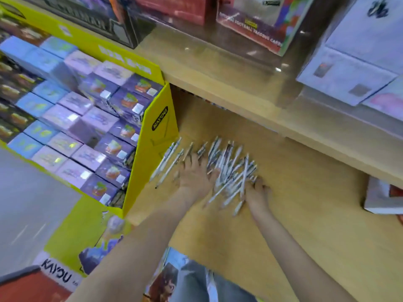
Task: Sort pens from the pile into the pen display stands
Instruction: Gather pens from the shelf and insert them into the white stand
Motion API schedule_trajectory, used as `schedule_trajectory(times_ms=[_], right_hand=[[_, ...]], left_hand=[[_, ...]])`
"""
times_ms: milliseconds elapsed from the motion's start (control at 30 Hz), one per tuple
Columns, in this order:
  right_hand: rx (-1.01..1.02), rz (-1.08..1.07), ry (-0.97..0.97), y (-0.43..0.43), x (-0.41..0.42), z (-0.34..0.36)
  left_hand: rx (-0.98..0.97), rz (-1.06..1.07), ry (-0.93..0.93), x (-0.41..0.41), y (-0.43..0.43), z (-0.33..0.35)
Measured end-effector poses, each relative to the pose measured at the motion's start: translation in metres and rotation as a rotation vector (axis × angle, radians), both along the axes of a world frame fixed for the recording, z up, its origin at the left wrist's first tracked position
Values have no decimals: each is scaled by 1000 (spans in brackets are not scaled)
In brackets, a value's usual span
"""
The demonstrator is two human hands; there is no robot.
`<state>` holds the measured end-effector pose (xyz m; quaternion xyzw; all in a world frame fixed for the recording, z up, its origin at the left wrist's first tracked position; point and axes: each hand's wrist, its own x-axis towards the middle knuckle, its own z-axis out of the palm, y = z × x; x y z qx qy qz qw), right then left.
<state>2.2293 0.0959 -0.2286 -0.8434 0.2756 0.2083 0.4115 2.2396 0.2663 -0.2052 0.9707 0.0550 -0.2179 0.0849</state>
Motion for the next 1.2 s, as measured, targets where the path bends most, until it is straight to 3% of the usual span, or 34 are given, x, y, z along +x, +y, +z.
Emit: schedule_trajectory(times_ms=[100, 200, 367, 467, 633, 967, 1200], right_hand=[[62, -8, 12, 11, 3, 1], [302, -84, -67, 21, -4, 4], [472, -160, -121, 22, -7, 6], [581, -214, -130, 17, -9, 6], [745, -296, -71, 13, -10, 13], [805, -339, -18, 0, -12, 17], [694, -242, 12, -10, -13, 25]], left_hand=[[-11, -20, -36, -12, -13, -3], [-66, -8, -24, -14, -17, -6], [-152, 37, 18, -1, -25, 0], [-161, 50, 84, 6, -28, 5], [-347, 135, 216, 10, -31, 11], [-763, 203, 384, 9, -22, 13], [-1121, 273, 430, -4, -19, 19]])
